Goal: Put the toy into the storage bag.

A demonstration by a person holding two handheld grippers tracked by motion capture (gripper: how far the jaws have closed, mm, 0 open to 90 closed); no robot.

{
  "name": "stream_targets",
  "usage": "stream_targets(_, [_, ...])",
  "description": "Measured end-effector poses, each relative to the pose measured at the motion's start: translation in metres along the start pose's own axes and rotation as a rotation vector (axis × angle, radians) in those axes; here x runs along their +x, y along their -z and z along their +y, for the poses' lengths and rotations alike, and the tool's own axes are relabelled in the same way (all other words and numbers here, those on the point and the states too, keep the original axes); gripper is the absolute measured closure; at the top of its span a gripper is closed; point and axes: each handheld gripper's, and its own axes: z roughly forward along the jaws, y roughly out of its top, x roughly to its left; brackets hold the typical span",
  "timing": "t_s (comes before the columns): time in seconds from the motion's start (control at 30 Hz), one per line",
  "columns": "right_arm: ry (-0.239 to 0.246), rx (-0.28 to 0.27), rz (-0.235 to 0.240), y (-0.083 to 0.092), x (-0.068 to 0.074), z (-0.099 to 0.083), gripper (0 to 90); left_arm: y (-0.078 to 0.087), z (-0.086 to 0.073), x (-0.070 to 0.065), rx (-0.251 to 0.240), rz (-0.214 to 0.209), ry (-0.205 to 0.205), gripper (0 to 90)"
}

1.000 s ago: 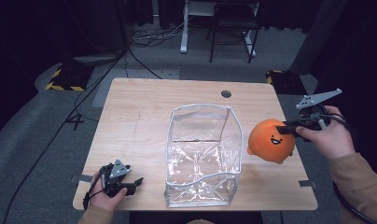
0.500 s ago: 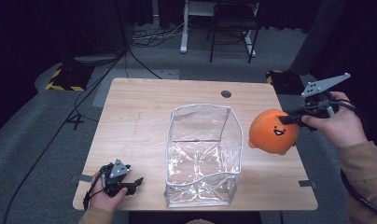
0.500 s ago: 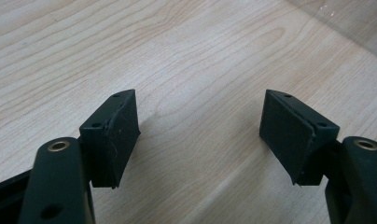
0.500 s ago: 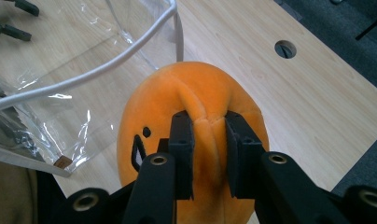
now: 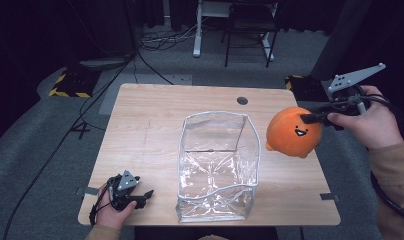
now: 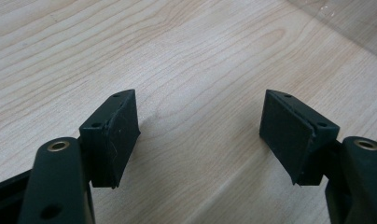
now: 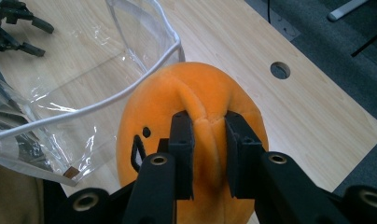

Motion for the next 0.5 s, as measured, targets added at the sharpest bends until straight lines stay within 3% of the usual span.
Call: stream_targets(0.5, [0.045, -0.028, 0.0, 0.009, 0.017, 0.043, 75.0, 0.0, 0.0, 0.0, 0.0, 0.003, 0.0, 28.6])
